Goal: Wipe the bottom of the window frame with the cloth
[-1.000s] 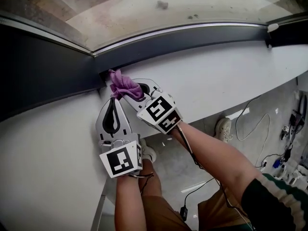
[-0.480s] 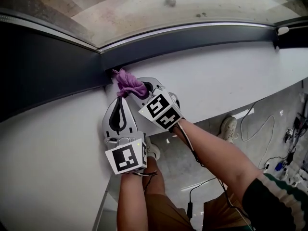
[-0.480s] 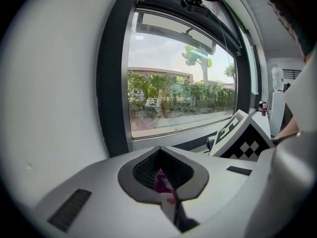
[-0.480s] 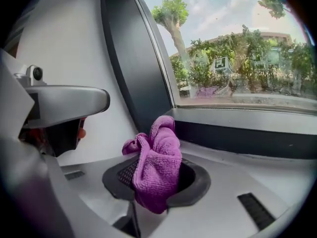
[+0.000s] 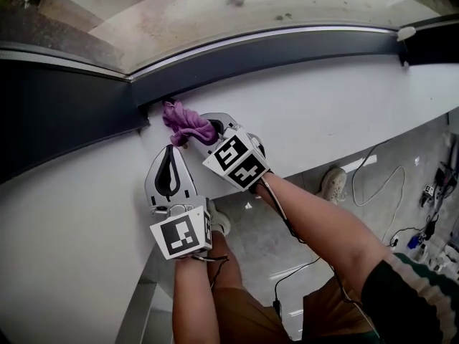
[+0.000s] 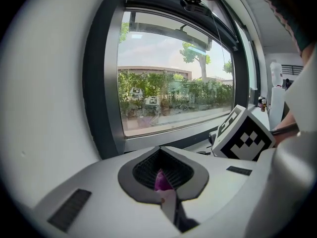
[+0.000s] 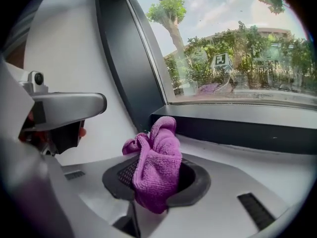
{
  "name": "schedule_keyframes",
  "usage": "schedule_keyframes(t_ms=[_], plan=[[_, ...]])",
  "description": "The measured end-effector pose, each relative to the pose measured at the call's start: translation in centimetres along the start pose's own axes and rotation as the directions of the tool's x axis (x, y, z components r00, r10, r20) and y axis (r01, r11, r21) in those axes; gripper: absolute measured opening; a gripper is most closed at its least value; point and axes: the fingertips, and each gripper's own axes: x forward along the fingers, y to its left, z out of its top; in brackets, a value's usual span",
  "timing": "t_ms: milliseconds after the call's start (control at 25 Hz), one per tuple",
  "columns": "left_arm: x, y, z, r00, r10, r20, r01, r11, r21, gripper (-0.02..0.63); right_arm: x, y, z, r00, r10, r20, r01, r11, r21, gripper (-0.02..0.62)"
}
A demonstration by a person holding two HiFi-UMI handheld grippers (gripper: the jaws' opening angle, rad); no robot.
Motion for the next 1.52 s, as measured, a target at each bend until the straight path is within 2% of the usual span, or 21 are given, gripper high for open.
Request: schedule_keyframes(t_ms=[280,440,600,1080,1280,1520], plan=[[0.8,-2.2,0.9,1.000,-0.030,-0.004,0.030,0.997,0.068,0.005,-2.0,-3.0,-0.9,0.999,-0.043,-0.001,0.043,0.999,0.032,0.126],[1.7,-3.8,2.1,0.999,-0.053,0.005,0.052,0.997,0.061,0.005,-3.4,-4.4,-1.3,0.998,-0.059,-0.013,0.059,0.998,0.031,0.126],[2.4,-5.1,2.7,0.998,-0.063,-0.002,0.063,0.994,0.087,0.005,-5.0,-5.9,-1.5,0.997,-0.082,-0.010,0.082,0.996,0.046,0.126],[4.6,-10.3,3.3,0.993,-0.120,-0.007,0.120,0.992,0.043,0.005,-9.8,-11.1,-2.8,0.989,-0.145,-0.001,0.145,0.987,0.070,0.126],[5.5,-13.0,3.9,0.989,-0.147,-0.010,0.147,0.986,0.077,0.005,-11.6,-13.2,-3.5,0.984,-0.175,0.007,0.174,0.982,0.075,0.126],[6.8,-16.2,4.1,0.985,-0.174,-0.020,0.175,0.982,0.075,0.005,-13.7,-15.4,-4.4,0.977,-0.214,0.009,0.212,0.975,0.069,0.126]])
